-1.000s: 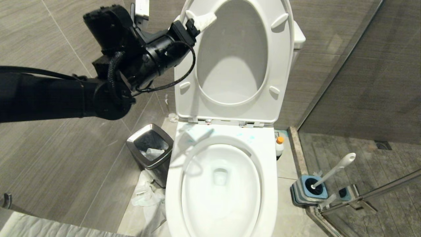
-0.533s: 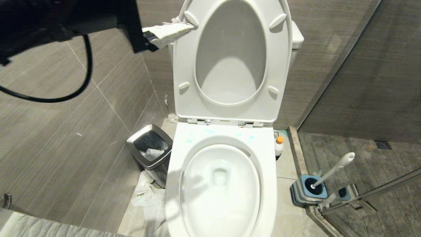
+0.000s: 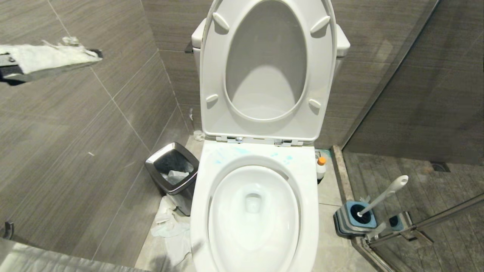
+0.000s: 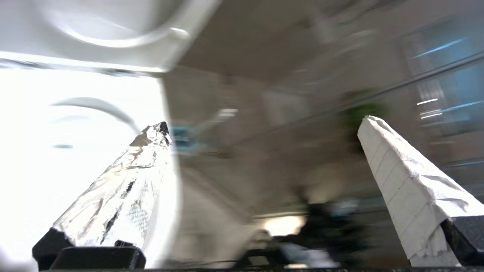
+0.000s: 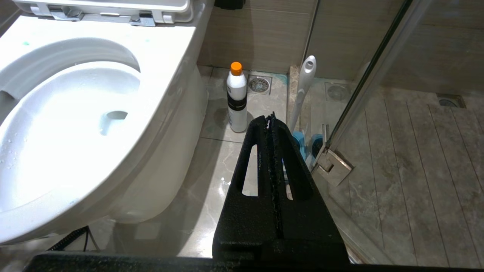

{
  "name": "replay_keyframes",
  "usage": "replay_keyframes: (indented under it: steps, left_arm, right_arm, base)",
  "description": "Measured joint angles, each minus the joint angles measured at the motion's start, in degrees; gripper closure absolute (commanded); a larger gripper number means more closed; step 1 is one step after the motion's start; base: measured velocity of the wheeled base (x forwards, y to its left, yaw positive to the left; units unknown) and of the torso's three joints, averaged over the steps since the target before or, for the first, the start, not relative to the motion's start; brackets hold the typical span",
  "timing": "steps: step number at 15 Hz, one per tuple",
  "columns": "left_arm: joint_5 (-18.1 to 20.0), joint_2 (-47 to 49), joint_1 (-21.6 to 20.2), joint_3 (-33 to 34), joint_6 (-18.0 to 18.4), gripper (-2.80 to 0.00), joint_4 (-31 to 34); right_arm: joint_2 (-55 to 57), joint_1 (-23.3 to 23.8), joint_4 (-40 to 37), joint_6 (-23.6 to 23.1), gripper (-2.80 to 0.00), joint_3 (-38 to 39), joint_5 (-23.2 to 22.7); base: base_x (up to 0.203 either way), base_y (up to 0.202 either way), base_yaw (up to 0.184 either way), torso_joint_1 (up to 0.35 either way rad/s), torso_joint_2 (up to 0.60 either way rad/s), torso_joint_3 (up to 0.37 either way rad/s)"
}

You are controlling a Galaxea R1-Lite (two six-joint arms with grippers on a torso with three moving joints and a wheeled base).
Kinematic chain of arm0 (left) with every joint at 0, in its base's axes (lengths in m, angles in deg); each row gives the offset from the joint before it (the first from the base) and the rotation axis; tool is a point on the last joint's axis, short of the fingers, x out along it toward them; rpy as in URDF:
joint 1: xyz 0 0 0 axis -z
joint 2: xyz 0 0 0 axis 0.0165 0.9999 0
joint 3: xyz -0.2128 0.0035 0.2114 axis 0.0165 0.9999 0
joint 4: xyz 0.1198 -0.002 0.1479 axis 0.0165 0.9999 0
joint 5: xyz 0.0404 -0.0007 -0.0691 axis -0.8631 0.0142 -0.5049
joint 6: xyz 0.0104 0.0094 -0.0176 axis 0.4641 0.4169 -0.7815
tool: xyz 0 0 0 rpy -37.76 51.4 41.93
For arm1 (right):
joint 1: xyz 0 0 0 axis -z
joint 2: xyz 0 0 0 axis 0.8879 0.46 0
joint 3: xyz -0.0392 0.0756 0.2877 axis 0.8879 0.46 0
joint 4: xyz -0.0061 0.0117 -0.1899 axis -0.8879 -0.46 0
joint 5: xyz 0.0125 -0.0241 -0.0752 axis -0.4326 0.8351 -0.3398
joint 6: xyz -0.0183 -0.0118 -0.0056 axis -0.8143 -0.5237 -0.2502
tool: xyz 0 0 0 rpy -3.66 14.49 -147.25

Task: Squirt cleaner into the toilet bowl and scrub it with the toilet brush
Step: Pour in the cleaning agent

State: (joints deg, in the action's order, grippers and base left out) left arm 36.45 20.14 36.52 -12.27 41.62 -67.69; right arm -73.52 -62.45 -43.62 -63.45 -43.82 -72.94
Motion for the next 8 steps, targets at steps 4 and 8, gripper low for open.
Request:
replay_keyframes:
  steps: [4,8]
  left_arm:
    - [-12.1,-5.5,-0.1,0.0,11.6,0.0,2.2]
    - [-20.0,-10.5,-0.2,-0.3,21.2,0.0,1.9]
  right_arm:
    - [0.0,0.0,0.0,0.0,0.0,0.0,0.0]
    - [0.0,0.0,0.0,0.0,0.0,0.0,0.0]
  base:
    - [0.0,0.0,0.0,0.0,0.0,0.0]
    - [0.0,0.0,0.0,0.0,0.0,0.0]
